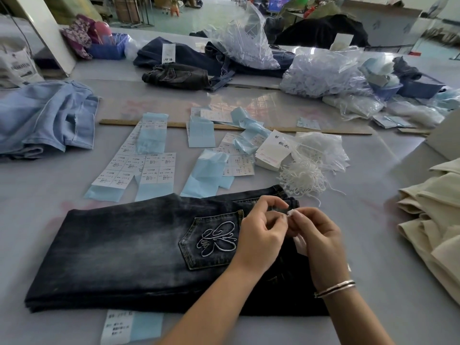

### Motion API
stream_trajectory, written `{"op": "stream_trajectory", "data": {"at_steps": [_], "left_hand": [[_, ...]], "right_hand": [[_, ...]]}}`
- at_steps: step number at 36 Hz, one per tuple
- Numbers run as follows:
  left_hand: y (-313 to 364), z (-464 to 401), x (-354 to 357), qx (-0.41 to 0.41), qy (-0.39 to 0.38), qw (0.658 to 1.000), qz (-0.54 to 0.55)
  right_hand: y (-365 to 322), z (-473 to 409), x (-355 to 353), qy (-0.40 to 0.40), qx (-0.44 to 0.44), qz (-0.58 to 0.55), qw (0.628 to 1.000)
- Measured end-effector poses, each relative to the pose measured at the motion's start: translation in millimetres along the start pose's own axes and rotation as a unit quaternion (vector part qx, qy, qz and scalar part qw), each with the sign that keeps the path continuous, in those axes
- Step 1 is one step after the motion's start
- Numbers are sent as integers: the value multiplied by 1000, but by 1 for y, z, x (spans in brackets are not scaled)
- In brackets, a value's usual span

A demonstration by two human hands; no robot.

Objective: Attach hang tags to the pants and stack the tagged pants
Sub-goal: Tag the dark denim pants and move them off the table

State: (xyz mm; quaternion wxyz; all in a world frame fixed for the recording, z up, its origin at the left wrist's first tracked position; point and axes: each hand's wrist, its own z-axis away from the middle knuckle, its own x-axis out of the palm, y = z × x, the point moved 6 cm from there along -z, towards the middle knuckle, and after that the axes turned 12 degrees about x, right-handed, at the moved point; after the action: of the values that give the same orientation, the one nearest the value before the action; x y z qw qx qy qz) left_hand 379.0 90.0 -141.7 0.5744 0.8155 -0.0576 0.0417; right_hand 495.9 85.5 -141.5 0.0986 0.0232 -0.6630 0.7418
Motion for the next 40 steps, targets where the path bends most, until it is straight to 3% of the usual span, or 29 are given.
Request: {"op": "stream_trajectory", "data": {"at_steps": [20,27,40], "left_hand": [[-3,-3,-3,-30,4,1000,-6],[-3,-2,-6,-29,-3,999,-20],[0,-3,-5,-15,-19,999,-30]], "right_hand": [[-1,2,0,9,-3,-15,1000],[-8,2,0,21,-35,57,998],[-6,1,2,11,-35,65,997]]}}
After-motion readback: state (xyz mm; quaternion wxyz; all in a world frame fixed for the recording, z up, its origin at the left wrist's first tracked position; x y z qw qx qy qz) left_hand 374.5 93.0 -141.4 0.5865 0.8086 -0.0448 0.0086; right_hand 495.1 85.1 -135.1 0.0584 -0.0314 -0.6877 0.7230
